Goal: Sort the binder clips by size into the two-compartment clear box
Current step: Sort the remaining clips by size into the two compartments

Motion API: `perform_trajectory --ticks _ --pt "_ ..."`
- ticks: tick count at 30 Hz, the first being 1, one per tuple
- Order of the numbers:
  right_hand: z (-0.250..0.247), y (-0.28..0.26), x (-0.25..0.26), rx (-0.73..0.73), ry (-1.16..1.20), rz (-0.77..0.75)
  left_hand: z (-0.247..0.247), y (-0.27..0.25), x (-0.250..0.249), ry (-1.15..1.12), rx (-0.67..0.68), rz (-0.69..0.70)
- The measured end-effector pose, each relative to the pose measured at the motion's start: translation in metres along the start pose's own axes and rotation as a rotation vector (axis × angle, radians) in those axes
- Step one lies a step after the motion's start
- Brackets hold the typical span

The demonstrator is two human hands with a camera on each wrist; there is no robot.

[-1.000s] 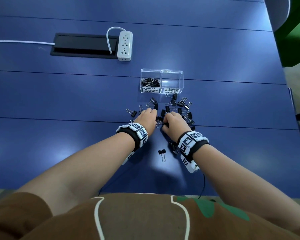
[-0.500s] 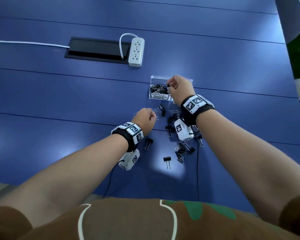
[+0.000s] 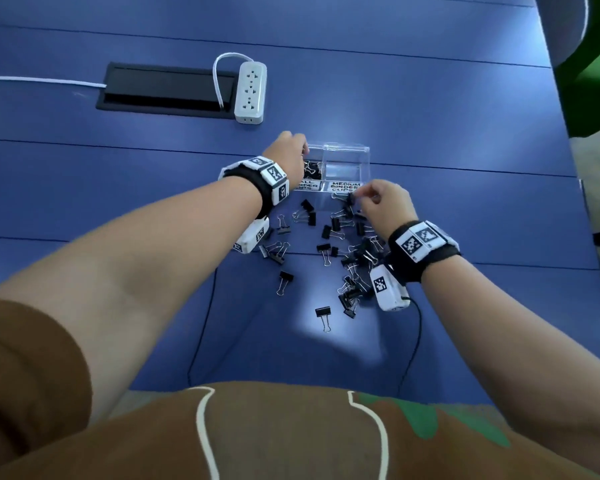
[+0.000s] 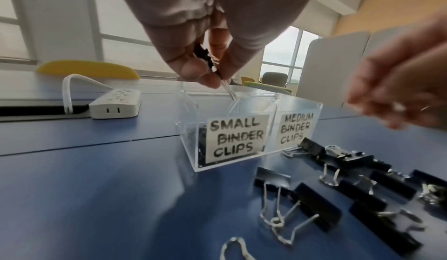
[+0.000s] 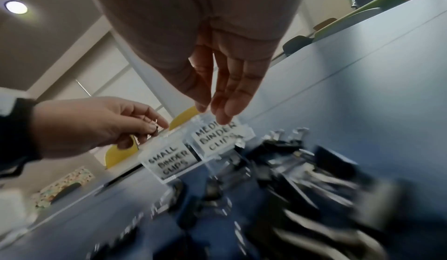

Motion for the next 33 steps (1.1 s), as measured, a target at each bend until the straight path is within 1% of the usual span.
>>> perform_trajectory --ticks 3,5,7,9,11,14,17,20,22,25,27,30,33 --pt "0.002 -0.031 -0.025 0.119 -0.105 -0.013 0.007 0.007 -0.003 0.040 0.025 0.028" --pt "0.008 -0.047 -0.039 0.186 -0.159 -0.032 0.011 0.003 -0.007 0.059 0.013 0.061" --pt "0.014 -0.059 -0.049 0.213 -0.194 -0.046 0.012 -0.008 -0.015 0.107 -0.045 0.136" --pt "0.017 -0.066 -0.054 0.202 -0.195 -0.053 0.017 -0.025 -0.026 0.123 -0.076 0.227" --pt "0.019 -0.069 -0.055 0.184 -0.178 -0.060 0.032 -0.049 -0.035 0.097 -0.007 0.286" --pt "0.021 -0.069 -0.054 0.180 -0.120 -0.079 0.064 -0.086 -0.038 0.076 0.178 0.322" --pt "0.014 -0.066 -0.053 0.132 -0.044 -0.058 0.088 -0.106 -0.028 0.089 0.296 0.295" --pt "0.005 -0.066 -0.058 0.075 -0.045 -0.013 0.095 -0.112 -0.020 0.118 0.322 0.257" --pt "0.001 -0.071 -0.061 0.117 -0.105 -0.001 0.094 -0.114 -0.019 0.156 0.306 0.285" --pt "0.005 -0.080 -0.065 0.283 -0.224 0.029 0.089 -0.116 -0.021 0.203 0.285 0.319" --pt "0.010 -0.085 -0.063 0.328 -0.239 0.045 0.084 -0.115 -0.019 0.158 0.291 0.266" --pt "0.015 -0.085 -0.057 0.291 -0.141 0.042 0.076 -0.115 -0.014 0.067 0.314 0.160" --pt "0.013 -0.085 -0.054 0.270 -0.087 0.055 0.068 -0.121 -0.014 -0.025 0.280 0.073"
Point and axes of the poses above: each hand's wrist, its own y-axis towards the middle knuckle, its own z-axis out of the palm, x = y × z, the point moved 3 cm from there along y, towards the middle knuckle, and after that the axes turned 10 degrees about -x, right-handed, at the moved point
